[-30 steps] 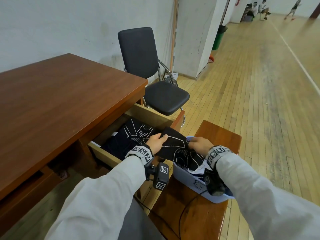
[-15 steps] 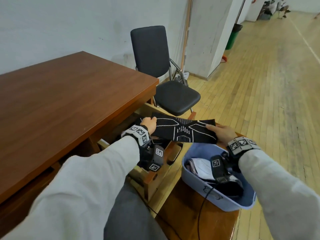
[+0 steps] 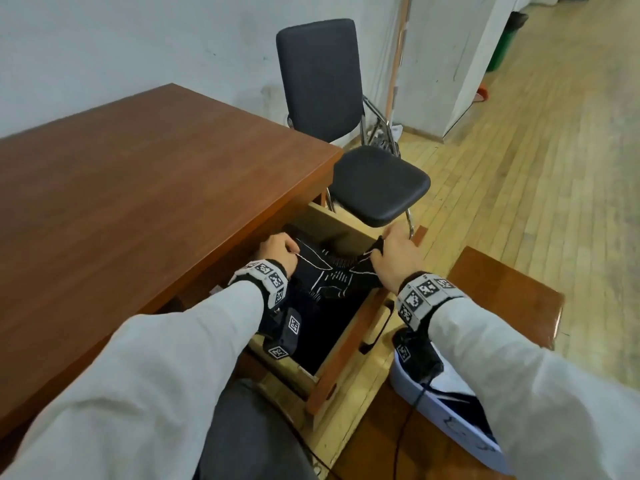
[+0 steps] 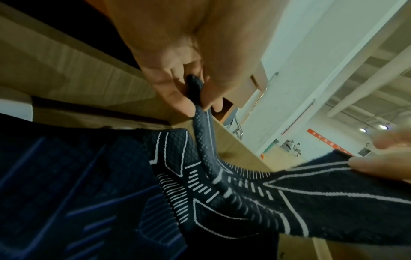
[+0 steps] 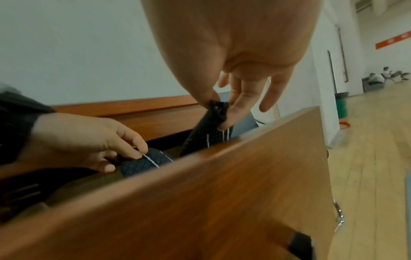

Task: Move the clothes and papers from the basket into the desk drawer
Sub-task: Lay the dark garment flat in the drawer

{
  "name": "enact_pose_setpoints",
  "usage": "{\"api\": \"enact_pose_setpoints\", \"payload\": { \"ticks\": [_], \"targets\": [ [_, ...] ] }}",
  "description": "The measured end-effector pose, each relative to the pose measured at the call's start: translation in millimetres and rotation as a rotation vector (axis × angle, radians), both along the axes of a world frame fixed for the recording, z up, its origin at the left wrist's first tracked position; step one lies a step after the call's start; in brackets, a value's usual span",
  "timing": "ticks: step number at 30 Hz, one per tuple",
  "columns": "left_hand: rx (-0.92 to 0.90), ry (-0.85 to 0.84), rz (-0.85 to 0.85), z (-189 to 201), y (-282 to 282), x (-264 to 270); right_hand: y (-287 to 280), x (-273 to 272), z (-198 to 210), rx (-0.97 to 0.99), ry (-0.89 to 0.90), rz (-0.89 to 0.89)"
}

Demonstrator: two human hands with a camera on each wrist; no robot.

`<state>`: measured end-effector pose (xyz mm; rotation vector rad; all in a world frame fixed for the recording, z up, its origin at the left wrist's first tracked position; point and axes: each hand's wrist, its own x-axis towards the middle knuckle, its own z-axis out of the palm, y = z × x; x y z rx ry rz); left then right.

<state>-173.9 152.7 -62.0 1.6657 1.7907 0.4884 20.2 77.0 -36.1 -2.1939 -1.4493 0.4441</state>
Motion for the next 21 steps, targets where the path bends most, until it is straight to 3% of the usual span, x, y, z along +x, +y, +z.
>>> {"api": "enact_pose_setpoints", "payload": {
  "ticks": [8, 21],
  "targets": [
    [-0.023, 0.134, -0.085, -33, 21, 2, 21, 9, -36, -0.135, -0.403, 0.275],
    [-0.011, 0.093, -0.061, -68, 39, 6, 38, 12, -40, -0.53, -0.647, 0.406]
  ]
}}
